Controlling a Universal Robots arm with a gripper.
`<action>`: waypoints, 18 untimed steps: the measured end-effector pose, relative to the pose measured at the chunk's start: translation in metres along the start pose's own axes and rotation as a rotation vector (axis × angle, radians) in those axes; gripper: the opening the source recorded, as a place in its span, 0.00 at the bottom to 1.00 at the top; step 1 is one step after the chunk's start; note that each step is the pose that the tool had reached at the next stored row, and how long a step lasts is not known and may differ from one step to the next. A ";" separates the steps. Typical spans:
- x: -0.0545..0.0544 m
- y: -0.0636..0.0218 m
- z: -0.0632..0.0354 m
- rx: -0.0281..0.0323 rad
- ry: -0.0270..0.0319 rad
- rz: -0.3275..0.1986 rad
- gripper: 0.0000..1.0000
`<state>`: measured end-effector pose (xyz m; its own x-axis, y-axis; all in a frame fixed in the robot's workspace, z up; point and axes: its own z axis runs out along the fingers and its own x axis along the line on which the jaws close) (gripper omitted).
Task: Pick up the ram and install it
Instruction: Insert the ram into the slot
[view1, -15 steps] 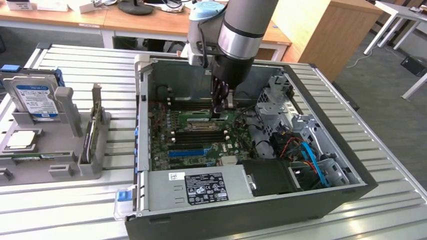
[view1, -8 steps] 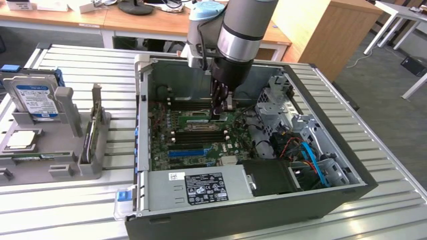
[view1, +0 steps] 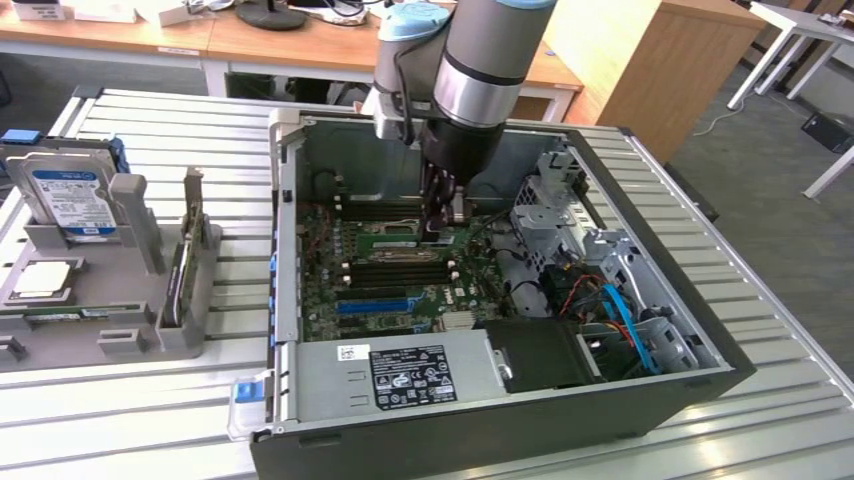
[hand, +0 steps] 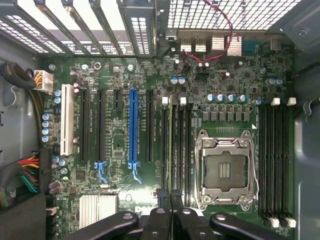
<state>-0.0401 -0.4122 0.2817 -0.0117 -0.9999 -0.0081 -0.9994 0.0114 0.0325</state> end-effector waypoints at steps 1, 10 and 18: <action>0.000 0.0000 0.0008 0.0000 0.0000 0.000 0.12; 0.000 -0.0003 0.0079 0.0000 0.0003 0.000 0.12; 0.000 -0.0003 0.0103 0.0000 0.0006 0.000 0.12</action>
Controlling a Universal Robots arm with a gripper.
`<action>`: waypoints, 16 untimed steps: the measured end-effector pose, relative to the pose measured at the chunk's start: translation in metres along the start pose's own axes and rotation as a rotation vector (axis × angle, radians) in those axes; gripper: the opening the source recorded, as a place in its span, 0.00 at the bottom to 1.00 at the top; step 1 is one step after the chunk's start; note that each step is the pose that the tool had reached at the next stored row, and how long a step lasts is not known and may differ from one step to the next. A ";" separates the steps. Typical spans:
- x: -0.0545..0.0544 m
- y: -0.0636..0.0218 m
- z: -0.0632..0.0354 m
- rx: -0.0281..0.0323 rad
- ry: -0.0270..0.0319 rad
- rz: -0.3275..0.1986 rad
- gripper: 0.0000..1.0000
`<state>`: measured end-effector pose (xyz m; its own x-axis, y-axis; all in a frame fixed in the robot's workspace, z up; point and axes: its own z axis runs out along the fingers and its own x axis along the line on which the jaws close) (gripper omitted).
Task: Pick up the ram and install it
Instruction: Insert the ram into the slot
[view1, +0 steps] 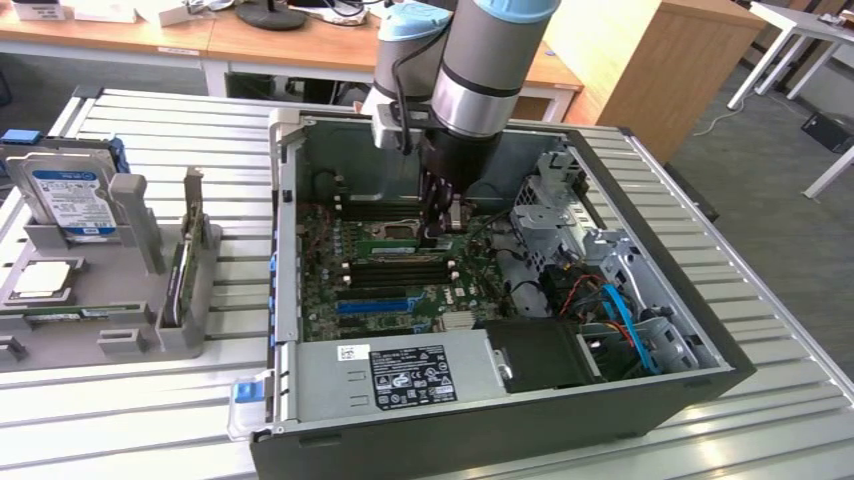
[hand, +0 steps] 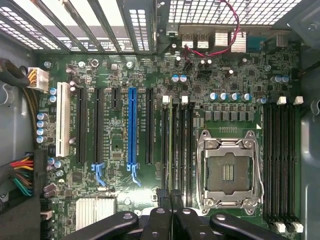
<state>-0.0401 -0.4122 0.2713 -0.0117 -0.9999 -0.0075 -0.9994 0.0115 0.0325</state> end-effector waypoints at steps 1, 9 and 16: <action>0.000 0.0000 0.0000 0.0000 0.0000 0.000 0.12; 0.000 -0.0001 0.0045 0.0000 0.0000 0.000 0.12; 0.000 -0.0002 0.0084 -0.0001 0.0003 0.000 0.12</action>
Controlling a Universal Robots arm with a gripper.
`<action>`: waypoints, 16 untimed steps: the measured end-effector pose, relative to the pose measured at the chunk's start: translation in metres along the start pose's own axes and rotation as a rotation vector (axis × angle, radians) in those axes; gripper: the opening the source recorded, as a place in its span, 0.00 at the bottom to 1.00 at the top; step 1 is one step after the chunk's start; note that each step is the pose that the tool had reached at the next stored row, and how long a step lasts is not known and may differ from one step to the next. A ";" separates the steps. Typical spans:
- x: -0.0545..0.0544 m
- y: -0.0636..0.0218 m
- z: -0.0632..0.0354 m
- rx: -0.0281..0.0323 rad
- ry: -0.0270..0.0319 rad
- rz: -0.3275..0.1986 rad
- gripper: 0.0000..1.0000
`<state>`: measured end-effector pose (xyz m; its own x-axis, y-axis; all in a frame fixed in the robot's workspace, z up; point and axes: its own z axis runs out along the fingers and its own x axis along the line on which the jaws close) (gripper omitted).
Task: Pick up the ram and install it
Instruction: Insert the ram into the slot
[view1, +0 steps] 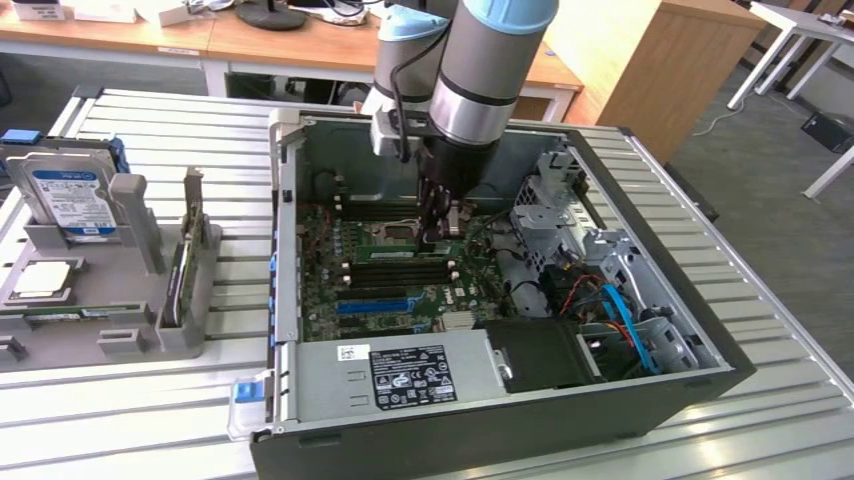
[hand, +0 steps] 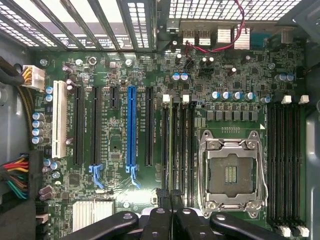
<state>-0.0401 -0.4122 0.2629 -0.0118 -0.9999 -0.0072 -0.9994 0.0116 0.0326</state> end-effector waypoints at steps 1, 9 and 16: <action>0.000 0.0000 0.0001 0.0000 0.0000 0.000 0.12; 0.000 -0.0001 0.0038 0.0001 -0.0004 0.003 0.12; 0.000 -0.0002 0.0047 0.0002 -0.0004 0.007 0.12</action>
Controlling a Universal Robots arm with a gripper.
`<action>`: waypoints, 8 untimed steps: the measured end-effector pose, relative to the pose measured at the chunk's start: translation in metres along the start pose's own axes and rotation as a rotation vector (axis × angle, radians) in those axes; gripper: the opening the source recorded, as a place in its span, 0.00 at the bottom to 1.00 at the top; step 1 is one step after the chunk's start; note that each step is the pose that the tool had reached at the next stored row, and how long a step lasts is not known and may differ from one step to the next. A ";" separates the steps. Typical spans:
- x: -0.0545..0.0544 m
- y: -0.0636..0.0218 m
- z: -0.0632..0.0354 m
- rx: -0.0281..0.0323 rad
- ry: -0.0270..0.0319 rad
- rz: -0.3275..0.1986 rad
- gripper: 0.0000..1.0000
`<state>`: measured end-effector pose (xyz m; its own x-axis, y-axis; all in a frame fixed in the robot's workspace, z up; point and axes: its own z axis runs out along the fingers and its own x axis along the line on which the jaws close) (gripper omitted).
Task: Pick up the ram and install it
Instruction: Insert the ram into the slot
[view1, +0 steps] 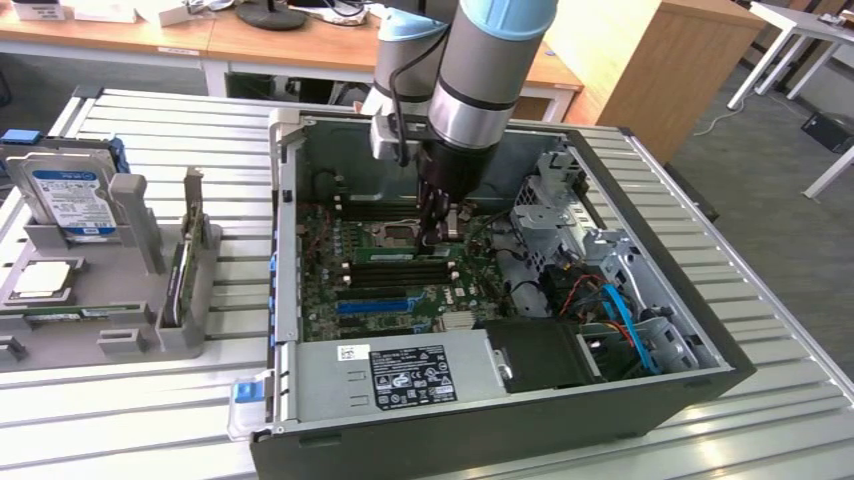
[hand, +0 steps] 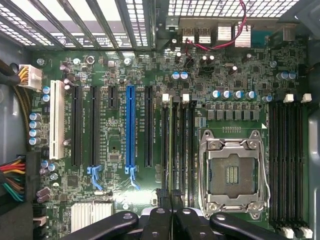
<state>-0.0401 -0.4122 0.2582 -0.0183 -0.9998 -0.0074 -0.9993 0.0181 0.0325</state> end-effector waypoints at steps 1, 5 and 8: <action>0.000 0.0000 0.0001 0.0000 -0.0001 0.000 0.12; 0.000 -0.0010 0.0005 0.0000 -0.0002 0.002 0.12; 0.000 -0.0019 0.0006 0.0000 -0.0001 0.003 0.12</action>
<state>-0.0382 -0.4122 0.2575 -0.0214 -0.9997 -0.0075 -0.9992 0.0212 0.0325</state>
